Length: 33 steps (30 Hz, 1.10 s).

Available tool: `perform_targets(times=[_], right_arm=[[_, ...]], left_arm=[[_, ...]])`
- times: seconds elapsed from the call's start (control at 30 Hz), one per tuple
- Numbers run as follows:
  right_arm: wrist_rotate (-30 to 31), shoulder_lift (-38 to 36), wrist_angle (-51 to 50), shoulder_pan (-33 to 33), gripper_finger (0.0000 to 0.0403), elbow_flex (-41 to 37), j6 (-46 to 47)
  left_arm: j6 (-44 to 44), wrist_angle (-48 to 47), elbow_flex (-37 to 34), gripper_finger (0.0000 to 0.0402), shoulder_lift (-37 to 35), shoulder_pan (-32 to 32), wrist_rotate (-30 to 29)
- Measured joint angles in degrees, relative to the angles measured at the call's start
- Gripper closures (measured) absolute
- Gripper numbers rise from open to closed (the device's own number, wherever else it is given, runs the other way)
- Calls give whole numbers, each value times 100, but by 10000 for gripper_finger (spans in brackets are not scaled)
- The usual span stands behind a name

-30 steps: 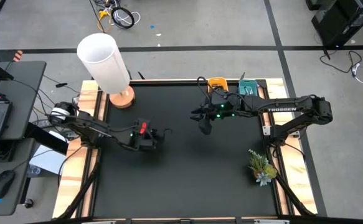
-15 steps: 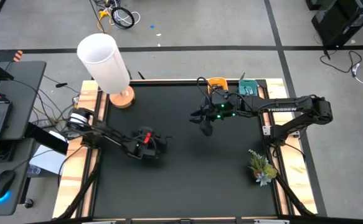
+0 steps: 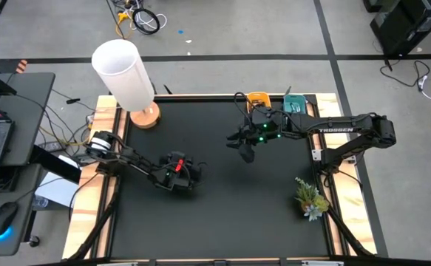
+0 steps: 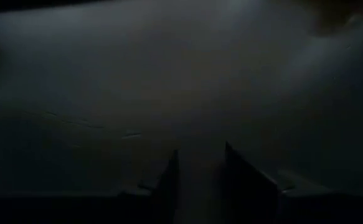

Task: Sort batteries
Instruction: Put the top silver battery into the blue bin

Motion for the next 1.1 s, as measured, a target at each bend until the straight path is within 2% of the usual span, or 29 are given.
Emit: perform_targets(times=[0.27,0.6,0.83,1.1], right_arm=[[-9,-13,5,-17,252,0,-135],[-9,-13,-182,-131,252,0,-151],[-20,-13,-476,-144,252,0,-168],[-35,-13,-473,-142,252,0,-13]], left_arm=[[-133,178,1,389,13,-8,346],[21,289,81,398,28,33,248],[174,-49,152,400,-231,43,213],[1455,-248,150,400,-954,38,-258]])
